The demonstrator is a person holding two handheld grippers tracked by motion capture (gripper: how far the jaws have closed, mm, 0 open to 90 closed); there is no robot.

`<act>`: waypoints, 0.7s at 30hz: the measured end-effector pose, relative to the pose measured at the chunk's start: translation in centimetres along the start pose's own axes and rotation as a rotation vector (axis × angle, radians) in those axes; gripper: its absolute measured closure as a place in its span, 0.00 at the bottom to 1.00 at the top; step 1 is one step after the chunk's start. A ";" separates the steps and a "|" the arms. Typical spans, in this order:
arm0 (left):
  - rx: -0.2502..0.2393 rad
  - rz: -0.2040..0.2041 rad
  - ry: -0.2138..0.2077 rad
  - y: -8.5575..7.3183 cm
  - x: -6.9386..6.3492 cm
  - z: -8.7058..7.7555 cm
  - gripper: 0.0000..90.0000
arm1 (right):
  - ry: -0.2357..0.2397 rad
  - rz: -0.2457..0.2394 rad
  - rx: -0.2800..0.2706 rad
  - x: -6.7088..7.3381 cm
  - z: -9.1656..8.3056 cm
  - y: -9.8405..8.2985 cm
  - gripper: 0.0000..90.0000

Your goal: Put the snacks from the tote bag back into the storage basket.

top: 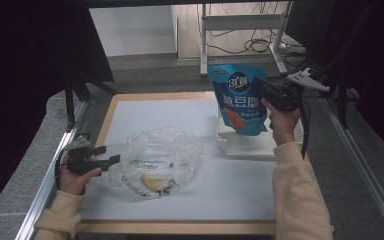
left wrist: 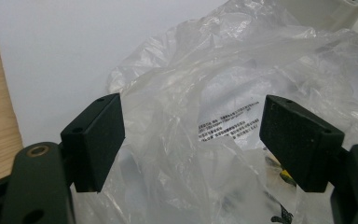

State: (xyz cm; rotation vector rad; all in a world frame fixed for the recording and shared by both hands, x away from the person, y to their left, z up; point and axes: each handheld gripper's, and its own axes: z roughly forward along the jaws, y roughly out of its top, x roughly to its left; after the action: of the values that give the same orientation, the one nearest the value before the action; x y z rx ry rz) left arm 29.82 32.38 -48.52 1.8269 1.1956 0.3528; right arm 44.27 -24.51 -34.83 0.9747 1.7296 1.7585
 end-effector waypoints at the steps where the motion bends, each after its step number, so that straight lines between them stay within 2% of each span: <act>1: 0.000 0.000 0.000 0.0 0.0 0.0 0.25 | -0.003 0.002 0.002 -0.1 0.2 -0.2 0.99; 13: 0.009 0.000 0.002 -0.2 0.2 0.2 0.25 | -0.007 0.037 0.020 -2.2 2.6 -2.3 0.99; 16: 0.011 0.001 0.004 -0.2 0.2 0.2 0.25 | -0.012 0.057 0.008 -2.9 2.5 -2.8 0.99; 21: 0.009 0.005 0.004 -0.1 0.0 0.1 0.25 | -0.033 0.050 0.022 -4.0 1.7 -2.9 0.98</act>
State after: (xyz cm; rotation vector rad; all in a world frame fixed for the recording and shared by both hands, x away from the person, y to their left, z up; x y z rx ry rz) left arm 29.85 32.35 -48.70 1.8378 1.1971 0.3541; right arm 47.68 -26.20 -38.40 1.0593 1.7217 1.7483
